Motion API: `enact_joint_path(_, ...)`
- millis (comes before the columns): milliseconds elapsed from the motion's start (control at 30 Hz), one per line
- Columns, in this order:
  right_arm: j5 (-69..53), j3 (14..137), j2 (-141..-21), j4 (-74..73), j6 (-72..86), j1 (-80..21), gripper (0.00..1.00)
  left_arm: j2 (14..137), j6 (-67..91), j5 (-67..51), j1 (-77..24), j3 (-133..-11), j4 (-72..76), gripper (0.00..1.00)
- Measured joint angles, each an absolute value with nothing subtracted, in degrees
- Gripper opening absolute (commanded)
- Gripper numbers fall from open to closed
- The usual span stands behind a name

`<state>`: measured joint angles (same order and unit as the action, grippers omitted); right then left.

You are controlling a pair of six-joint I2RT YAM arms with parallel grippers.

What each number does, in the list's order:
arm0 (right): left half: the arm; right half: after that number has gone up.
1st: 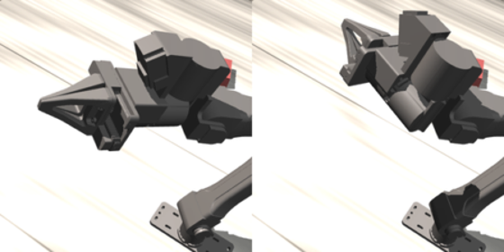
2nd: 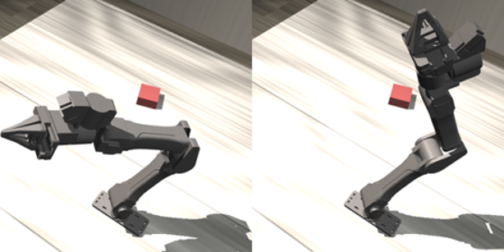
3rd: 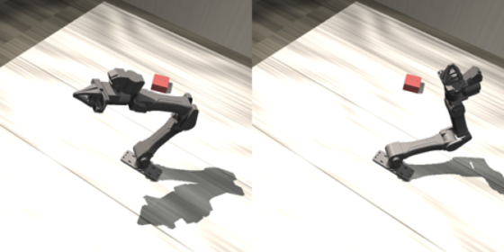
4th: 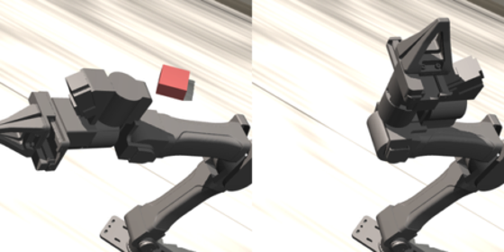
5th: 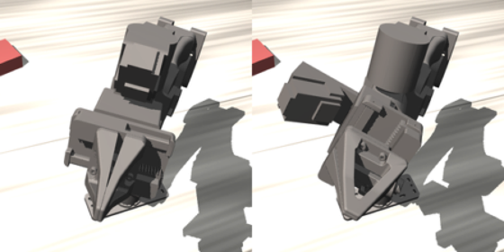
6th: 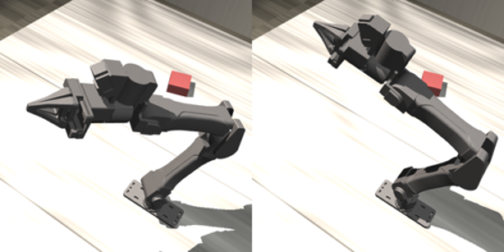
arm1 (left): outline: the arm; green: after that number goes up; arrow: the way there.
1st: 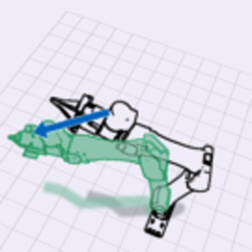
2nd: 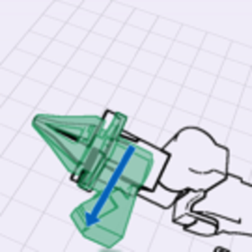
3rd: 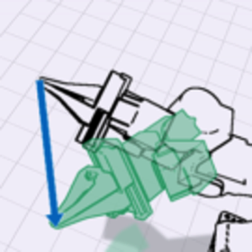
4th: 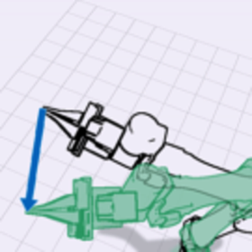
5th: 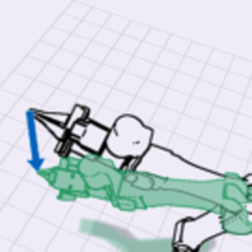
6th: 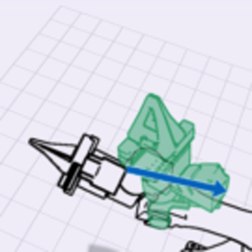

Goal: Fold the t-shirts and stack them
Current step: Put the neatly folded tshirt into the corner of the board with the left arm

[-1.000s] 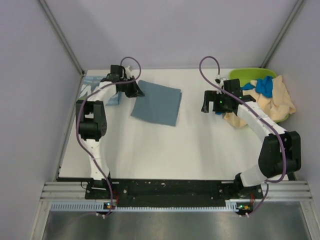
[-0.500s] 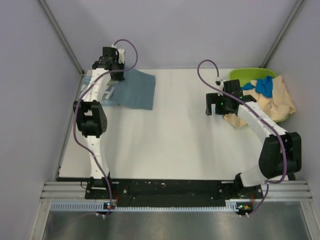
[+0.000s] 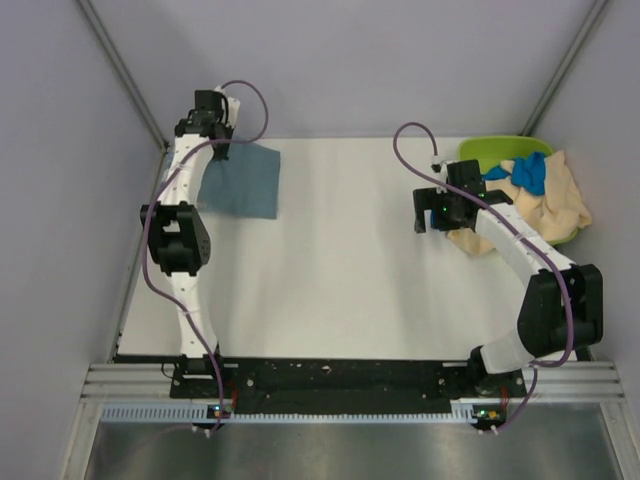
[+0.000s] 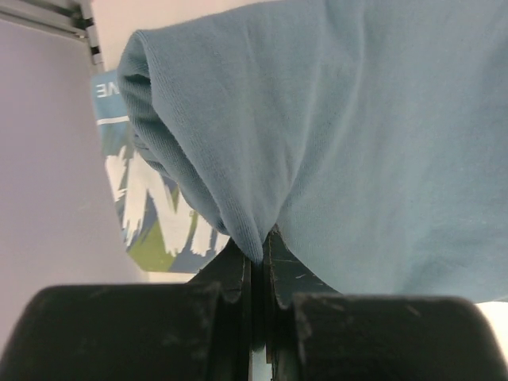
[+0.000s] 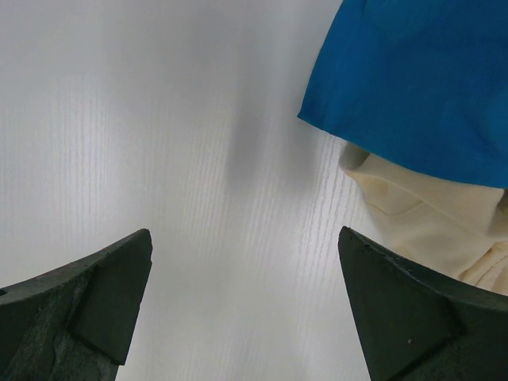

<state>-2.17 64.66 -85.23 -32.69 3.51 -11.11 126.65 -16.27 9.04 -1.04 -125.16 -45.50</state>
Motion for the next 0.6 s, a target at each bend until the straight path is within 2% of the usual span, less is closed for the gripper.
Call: enact_joint_path(600, -0.64, 64.69, -85.23, -33.12, 2.50, -11.11, 0.99, 124.25, -21.74, 13.32, 5.23, -126.91, -42.54, 0.00)
